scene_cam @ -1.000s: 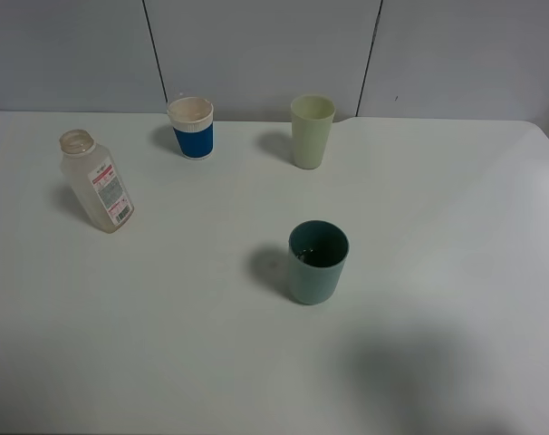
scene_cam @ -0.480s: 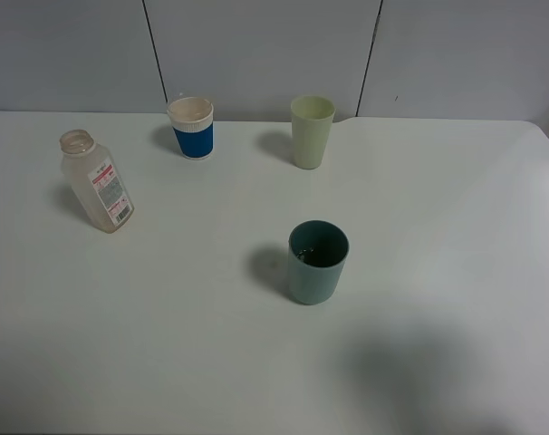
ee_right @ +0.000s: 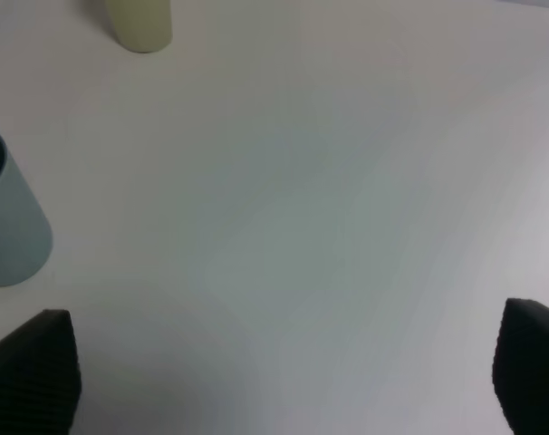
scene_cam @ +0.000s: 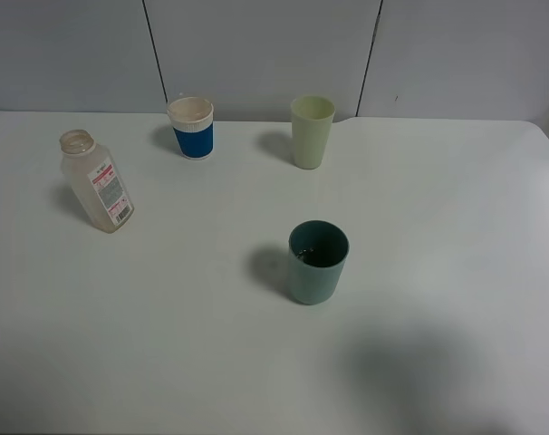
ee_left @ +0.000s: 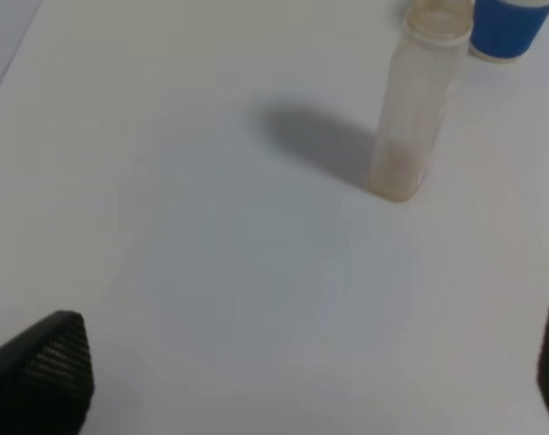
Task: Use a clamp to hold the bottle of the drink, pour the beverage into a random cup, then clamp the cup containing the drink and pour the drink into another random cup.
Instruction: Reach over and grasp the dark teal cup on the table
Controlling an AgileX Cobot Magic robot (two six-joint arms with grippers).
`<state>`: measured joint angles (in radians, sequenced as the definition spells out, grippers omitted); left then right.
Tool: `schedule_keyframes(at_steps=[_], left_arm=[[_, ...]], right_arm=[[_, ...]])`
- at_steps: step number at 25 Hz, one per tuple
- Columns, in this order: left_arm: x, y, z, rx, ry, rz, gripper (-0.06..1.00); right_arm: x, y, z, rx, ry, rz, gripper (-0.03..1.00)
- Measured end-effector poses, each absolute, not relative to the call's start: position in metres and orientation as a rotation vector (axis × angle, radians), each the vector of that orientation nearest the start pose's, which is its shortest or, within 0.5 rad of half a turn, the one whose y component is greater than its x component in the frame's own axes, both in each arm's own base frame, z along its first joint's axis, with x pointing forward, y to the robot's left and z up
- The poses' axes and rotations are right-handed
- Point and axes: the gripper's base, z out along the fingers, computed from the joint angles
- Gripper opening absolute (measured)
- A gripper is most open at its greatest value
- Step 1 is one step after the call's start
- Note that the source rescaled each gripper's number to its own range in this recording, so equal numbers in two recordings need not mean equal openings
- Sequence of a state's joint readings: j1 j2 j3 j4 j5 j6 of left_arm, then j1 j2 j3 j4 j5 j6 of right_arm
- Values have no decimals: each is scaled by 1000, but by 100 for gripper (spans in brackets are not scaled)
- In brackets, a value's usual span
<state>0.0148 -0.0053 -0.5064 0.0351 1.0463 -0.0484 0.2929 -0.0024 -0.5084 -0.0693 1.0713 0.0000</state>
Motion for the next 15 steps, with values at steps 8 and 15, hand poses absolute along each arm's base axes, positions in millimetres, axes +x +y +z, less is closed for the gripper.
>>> schedule_keyframes(at_steps=[8,15], left_arm=[[-6,3,280,-65,2017,18,100],[-6,3,280,-65,2017,18,100]], right_arm=[[-5,-7,279,-294,2022,100,74],[-5,-7,279,-294,2022,100,74]])
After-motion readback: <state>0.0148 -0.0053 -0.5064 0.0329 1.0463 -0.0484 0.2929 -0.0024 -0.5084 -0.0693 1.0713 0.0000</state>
